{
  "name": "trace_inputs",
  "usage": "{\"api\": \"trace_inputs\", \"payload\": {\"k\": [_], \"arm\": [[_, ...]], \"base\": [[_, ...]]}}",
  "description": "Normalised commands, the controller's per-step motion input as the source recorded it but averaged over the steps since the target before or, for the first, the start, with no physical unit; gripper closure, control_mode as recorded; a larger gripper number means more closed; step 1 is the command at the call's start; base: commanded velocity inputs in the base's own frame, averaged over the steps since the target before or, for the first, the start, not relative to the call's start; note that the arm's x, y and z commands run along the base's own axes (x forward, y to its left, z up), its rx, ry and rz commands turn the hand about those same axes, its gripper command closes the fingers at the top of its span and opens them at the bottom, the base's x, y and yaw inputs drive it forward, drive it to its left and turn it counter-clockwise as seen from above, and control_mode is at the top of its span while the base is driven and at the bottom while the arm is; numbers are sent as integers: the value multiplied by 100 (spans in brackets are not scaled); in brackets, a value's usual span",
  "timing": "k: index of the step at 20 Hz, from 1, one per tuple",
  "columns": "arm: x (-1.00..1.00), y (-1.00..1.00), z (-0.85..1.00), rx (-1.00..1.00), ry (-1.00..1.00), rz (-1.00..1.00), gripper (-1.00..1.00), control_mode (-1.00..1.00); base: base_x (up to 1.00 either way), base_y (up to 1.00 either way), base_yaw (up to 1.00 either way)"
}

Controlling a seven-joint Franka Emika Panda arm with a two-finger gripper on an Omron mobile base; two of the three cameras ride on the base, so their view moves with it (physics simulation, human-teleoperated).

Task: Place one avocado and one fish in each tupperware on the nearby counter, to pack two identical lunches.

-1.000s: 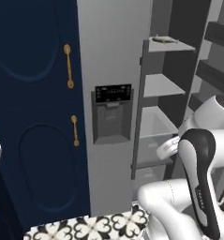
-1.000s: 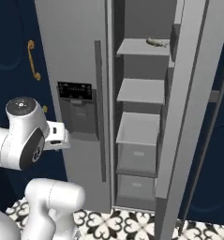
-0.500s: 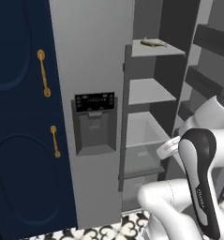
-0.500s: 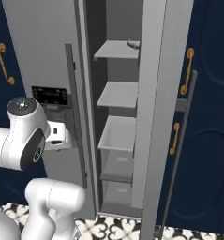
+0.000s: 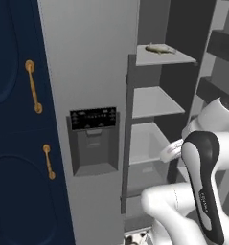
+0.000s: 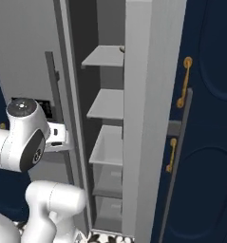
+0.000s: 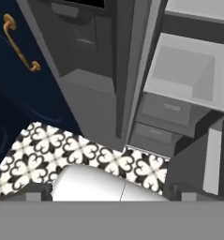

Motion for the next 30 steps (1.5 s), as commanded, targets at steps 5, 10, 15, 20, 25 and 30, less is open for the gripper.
{"api": "trace_inputs", "payload": {"k": [5, 10, 15, 20, 25, 30], "arm": [[0, 0, 0, 0, 0, 0, -100, 100], [0, 0, 0, 0, 0, 0, -100, 100], [0, 0, 0, 0, 0, 0, -100, 100], [0, 0, 0, 0, 0, 0, -100, 100], [0, 0, 0, 0, 0, 0, -100, 100], [0, 0, 0, 0, 0, 0, -100, 100]], "base": [[49, -28, 0], [37, -34, -2], [33, -31, -3], [32, -11, -4], [13, -2, -14], [0, 0, -23]]}}
